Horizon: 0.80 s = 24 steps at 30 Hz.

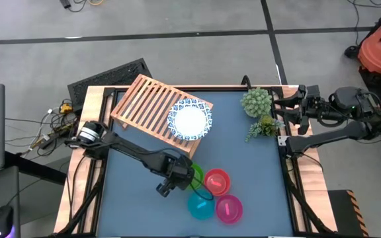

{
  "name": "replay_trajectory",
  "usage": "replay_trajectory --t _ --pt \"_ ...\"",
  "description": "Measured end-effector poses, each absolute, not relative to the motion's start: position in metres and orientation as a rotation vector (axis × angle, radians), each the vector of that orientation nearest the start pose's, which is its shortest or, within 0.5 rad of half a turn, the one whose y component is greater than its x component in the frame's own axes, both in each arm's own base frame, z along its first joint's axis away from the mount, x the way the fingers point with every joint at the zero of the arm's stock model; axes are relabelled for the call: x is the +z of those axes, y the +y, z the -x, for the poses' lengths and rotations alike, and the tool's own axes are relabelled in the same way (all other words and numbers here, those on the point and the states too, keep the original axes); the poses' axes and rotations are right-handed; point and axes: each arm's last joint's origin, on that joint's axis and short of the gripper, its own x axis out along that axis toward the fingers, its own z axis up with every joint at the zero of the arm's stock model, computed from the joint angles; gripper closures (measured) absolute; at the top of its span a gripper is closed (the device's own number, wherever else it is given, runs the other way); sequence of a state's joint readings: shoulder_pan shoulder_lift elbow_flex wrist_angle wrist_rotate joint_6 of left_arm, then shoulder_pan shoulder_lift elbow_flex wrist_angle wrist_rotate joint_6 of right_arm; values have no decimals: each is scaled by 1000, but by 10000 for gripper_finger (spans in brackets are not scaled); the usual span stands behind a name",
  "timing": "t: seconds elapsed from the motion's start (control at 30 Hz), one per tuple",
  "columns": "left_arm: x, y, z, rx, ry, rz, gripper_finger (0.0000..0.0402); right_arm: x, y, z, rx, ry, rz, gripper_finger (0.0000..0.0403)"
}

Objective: Place and stack bowls onto a shelf
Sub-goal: Put the green bowl on the shelf

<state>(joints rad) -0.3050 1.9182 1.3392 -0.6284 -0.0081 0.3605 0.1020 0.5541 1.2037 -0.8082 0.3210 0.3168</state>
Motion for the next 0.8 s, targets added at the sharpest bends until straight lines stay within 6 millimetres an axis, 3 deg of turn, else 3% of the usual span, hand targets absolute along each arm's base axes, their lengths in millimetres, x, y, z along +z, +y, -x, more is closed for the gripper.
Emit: replay_trajectory --t 0.23,0.53,0.8 --pt "175 -115 -365 -504 1143 -535 392 423 -4 -49 -242 119 -281 184" --pt "178 -119 -360 -516 1180 -417 401 423 -4 -49 -245 119 -280 184" --pt "213 -135 -336 -541 1192 -187 401 423 -4 -49 -245 119 -278 184"
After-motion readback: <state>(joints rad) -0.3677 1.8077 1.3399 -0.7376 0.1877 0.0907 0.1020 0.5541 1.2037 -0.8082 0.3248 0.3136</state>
